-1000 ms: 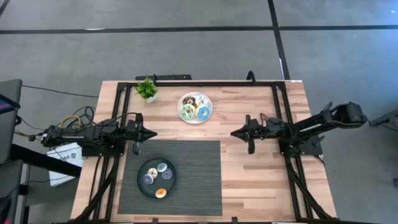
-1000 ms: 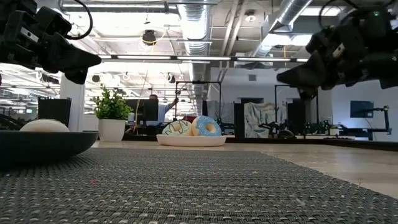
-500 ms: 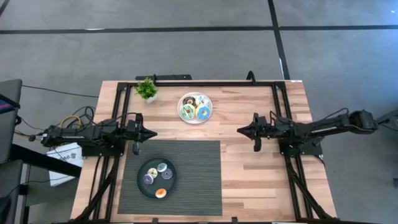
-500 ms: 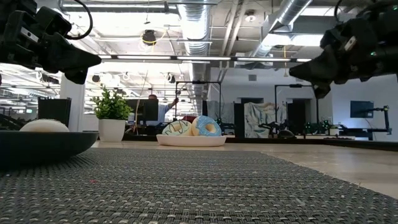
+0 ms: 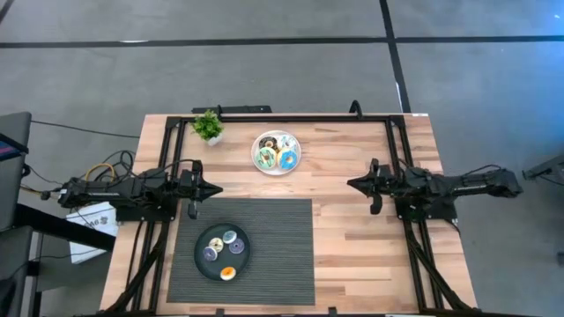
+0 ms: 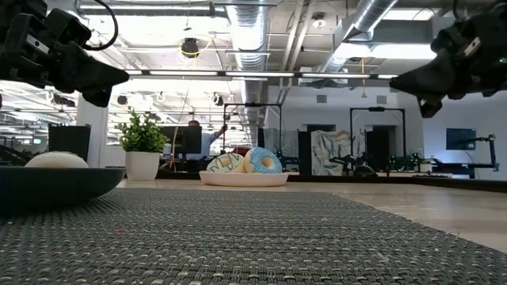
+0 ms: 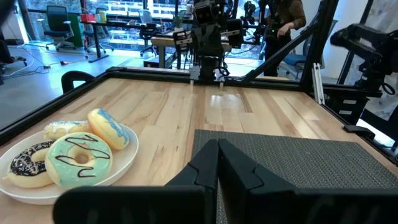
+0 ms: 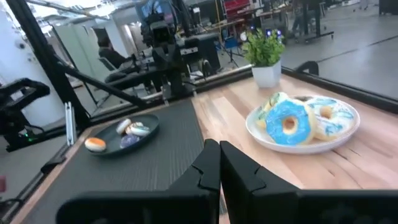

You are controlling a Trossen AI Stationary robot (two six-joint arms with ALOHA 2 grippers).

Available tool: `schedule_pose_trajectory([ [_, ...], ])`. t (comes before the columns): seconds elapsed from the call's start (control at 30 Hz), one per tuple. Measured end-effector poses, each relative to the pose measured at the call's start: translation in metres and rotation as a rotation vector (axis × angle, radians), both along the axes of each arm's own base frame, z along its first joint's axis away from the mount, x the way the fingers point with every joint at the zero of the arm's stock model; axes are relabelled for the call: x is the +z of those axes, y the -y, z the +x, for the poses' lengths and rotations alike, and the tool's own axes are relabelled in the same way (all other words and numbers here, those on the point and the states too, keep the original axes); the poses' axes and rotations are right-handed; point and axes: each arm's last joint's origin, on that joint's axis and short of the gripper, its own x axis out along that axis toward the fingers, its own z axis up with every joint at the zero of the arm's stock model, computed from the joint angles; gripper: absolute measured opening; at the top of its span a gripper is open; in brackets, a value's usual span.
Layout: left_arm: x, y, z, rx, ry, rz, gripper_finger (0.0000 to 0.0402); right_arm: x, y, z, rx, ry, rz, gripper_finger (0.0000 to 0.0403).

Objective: Pick & Place donuts
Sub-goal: Return to Home Position

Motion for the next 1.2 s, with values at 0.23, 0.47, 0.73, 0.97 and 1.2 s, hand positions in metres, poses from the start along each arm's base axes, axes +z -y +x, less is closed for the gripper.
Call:
schedule_pose_trajectory([
  [0.23,0.0,0.0,0.0,0.0,0.0,0.0,0.0,0.006,-0.004,-0.013,0.146,0.071,-0.106,0.0],
  [0.47,0.0,0.0,0.0,0.0,0.0,0.0,0.0,0.006,-0.004,-0.013,0.164,0.059,-0.148,0.0],
  [0.73,0.0,0.0,0.0,0.0,0.0,0.0,0.0,0.005,-0.004,-0.012,0.166,0.047,-0.147,0.0],
  [0.97,0.0,0.0,0.0,0.0,0.0,0.0,0.0,0.005,-0.004,-0.012,0.166,0.045,-0.147,0.0],
  [1.2,0.0,0.0,0.0,0.0,0.0,0.0,0.0,0.005,-0.004,-0.012,0.165,0.045,-0.147,0.0],
])
